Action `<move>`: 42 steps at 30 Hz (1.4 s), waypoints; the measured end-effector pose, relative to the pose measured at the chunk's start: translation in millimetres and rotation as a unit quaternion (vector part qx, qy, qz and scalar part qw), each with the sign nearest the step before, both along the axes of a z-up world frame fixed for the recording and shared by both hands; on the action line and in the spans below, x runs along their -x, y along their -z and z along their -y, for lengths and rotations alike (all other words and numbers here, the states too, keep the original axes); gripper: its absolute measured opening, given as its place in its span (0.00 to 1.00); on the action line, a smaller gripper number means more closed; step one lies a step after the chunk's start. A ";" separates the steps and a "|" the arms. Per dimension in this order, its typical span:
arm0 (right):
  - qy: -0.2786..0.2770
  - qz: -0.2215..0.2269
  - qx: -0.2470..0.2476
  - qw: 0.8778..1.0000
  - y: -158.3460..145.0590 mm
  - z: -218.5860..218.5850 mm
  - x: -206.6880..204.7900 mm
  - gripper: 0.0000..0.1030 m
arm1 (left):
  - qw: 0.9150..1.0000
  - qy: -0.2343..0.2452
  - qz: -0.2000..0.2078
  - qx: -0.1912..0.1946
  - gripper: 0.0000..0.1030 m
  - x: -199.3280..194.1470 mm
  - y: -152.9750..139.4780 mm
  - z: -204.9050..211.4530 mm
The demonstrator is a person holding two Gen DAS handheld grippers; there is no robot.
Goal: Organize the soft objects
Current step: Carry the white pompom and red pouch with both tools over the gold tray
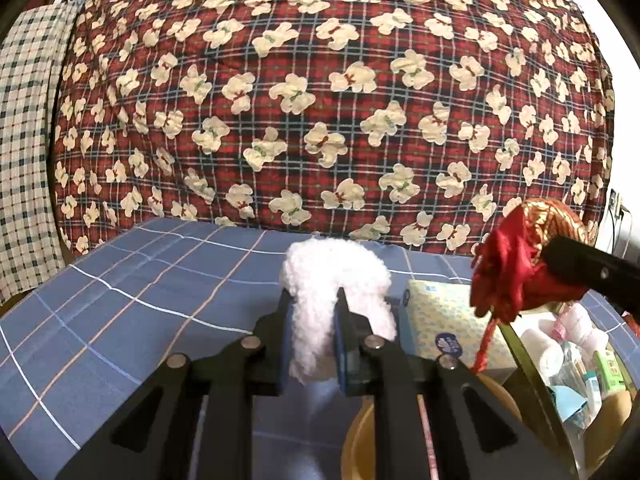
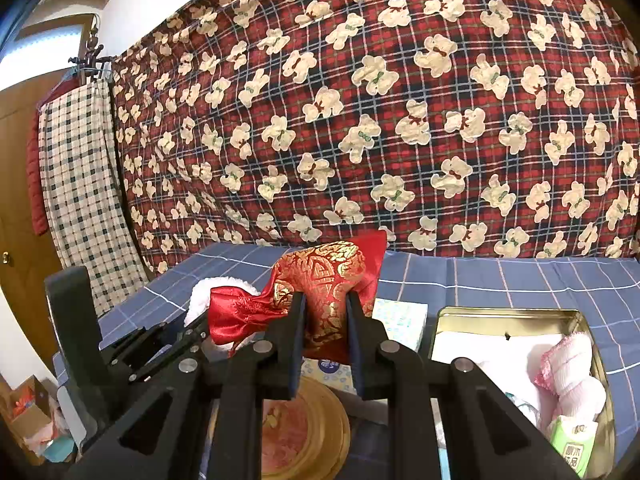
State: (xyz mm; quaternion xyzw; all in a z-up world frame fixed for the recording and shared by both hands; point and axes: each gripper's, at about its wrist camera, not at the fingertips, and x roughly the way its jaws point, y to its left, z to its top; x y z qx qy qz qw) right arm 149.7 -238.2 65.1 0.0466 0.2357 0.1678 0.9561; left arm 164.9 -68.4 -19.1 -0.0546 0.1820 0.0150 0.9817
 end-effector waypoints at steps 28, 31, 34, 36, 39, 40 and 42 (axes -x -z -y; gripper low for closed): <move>0.017 0.026 -0.041 0.999 1.2 30.5 31.6 0.20 | 0.999 0.027 0.026 -0.011 0.15 26.6 -4.0 36.2; 0.018 0.028 -0.046 0.998 0.8 36.1 33.6 0.20 | 0.999 0.032 0.028 -0.012 0.15 29.5 -5.0 41.1; 0.020 0.031 -0.049 0.998 -0.1 39.7 35.8 0.20 | 0.999 0.036 0.029 -0.015 0.15 30.4 -6.5 46.1; 0.021 0.031 -0.050 0.998 -0.5 42.4 36.7 0.20 | 0.999 0.039 0.030 -0.016 0.15 30.5 -8.0 49.5; 0.024 0.032 -0.053 0.998 -0.7 46.1 38.0 0.20 | 0.998 0.045 0.033 -0.018 0.15 32.2 -11.7 54.8; 0.026 0.033 -0.055 0.998 -0.7 48.6 38.7 0.20 | 0.998 0.047 0.035 -0.019 0.15 32.9 -12.8 56.6; 0.029 0.034 -0.058 0.997 -1.3 53.6 40.3 0.20 | 0.998 0.050 0.037 -0.021 0.15 34.2 -15.0 60.3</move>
